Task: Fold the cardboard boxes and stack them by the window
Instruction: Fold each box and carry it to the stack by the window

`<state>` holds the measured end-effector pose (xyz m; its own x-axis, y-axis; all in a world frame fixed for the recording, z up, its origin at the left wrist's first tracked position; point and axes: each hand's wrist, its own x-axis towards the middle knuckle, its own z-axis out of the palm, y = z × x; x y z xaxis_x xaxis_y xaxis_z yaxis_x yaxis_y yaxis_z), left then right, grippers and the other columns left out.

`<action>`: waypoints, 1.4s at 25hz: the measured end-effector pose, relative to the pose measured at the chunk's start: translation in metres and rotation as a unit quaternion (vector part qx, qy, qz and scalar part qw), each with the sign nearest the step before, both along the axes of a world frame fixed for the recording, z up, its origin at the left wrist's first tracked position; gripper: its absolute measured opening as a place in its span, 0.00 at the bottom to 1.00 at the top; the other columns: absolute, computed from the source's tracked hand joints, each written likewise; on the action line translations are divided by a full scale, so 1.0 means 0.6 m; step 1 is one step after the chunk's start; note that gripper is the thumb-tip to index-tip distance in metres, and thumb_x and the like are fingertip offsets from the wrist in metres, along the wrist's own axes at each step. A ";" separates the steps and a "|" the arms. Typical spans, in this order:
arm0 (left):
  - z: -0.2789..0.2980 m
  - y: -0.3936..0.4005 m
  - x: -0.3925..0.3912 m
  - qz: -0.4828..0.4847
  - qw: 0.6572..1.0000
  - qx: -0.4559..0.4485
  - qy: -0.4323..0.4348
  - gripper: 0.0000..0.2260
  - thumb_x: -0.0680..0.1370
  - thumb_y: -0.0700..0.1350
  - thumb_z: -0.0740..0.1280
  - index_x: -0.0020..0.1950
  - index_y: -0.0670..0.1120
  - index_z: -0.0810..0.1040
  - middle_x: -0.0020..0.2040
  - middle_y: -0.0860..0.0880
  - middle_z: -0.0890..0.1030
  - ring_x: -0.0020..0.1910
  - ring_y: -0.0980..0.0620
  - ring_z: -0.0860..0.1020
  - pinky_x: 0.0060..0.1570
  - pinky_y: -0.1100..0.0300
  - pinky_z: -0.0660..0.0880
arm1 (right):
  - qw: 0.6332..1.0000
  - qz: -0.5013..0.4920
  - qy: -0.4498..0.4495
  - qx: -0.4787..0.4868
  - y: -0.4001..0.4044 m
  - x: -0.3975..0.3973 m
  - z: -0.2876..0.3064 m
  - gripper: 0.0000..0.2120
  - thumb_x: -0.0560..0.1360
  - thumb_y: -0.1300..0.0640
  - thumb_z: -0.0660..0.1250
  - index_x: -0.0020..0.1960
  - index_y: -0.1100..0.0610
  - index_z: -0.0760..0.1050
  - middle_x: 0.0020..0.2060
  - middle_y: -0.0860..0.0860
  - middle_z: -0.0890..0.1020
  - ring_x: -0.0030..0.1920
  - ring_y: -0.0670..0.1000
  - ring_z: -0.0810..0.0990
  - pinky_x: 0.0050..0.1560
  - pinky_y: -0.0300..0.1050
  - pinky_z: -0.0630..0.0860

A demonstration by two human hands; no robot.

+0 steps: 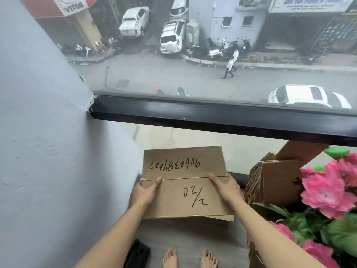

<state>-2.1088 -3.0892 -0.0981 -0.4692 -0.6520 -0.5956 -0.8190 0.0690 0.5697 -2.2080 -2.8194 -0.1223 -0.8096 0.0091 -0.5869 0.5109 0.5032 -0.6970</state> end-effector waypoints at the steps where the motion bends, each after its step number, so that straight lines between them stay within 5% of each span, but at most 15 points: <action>1: -0.040 -0.010 -0.009 0.008 1.000 -0.009 -0.009 0.36 0.67 0.72 0.72 0.65 0.49 0.75 0.63 0.48 0.80 0.61 0.44 0.78 0.63 0.49 0.74 | 1.000 -0.002 -0.003 0.003 -0.011 -0.004 -0.038 0.38 0.64 0.24 0.68 0.65 0.45 0.74 0.55 0.45 0.81 0.57 0.53 0.79 0.57 0.49 0.73; 13: -0.468 -0.113 -0.075 0.012 0.998 -0.025 -0.056 0.39 0.69 0.68 0.73 0.70 0.43 0.70 0.67 0.44 0.77 0.66 0.42 0.75 0.66 0.48 0.72 | 0.996 -0.020 -0.019 0.090 -0.119 -0.025 -0.442 0.36 0.67 0.26 0.67 0.66 0.48 0.71 0.58 0.53 0.82 0.60 0.59 0.78 0.54 0.49 0.72; 18: -0.556 -0.107 -0.074 -0.004 0.998 -0.003 -0.063 0.35 0.74 0.63 0.71 0.71 0.41 0.66 0.69 0.43 0.75 0.67 0.41 0.73 0.65 0.50 0.70 | 0.993 -0.025 -0.040 0.104 -0.123 -0.012 -0.513 0.36 0.69 0.28 0.67 0.67 0.51 0.70 0.62 0.55 0.80 0.64 0.61 0.76 0.61 0.51 0.72; 22: -0.569 -0.098 -0.079 -0.064 0.993 -0.075 -0.058 0.39 0.76 0.63 0.68 0.76 0.39 0.59 0.74 0.39 0.68 0.72 0.39 0.66 0.69 0.48 0.64 | 0.993 -0.031 -0.049 0.102 -0.127 -0.010 -0.534 0.37 0.68 0.27 0.66 0.66 0.52 0.69 0.62 0.55 0.79 0.63 0.61 0.76 0.61 0.53 0.72; 26: -0.550 -0.046 -0.053 -0.271 0.905 -0.320 -0.073 0.43 0.74 0.73 0.58 0.81 0.50 0.51 0.78 0.40 0.56 0.77 0.39 0.57 0.72 0.42 0.57 | 0.994 -0.042 -0.044 0.091 -0.114 0.004 -0.537 0.39 0.71 0.26 0.61 0.73 0.49 0.66 0.68 0.53 0.76 0.67 0.60 0.74 0.64 0.54 0.70; 29: -0.553 -0.004 -0.032 -0.445 0.836 -0.294 -0.128 0.45 0.70 0.80 0.42 0.81 0.59 0.37 0.81 0.43 0.42 0.79 0.39 0.44 0.73 0.36 0.51 | 0.994 -0.039 -0.044 0.097 -0.109 0.016 -0.540 0.36 0.75 0.28 0.58 0.75 0.48 0.65 0.67 0.54 0.76 0.67 0.61 0.73 0.65 0.56 0.69; 35: -0.556 -0.055 -0.028 -0.474 0.817 -0.288 -0.159 0.47 0.69 0.81 0.43 0.77 0.59 0.27 0.80 0.43 0.33 0.80 0.40 0.37 0.74 0.33 0.48 | 0.993 -0.013 -0.042 0.110 -0.156 0.021 -0.540 0.32 0.76 0.31 0.60 0.74 0.49 0.66 0.67 0.54 0.77 0.66 0.61 0.74 0.63 0.54 0.69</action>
<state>-2.1255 -3.1224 -0.4318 -0.8072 -0.2998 -0.5085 -0.3419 0.9397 -0.0112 -2.1955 -2.9127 -0.4460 -0.7556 0.1650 -0.6339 0.5778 0.6238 -0.5263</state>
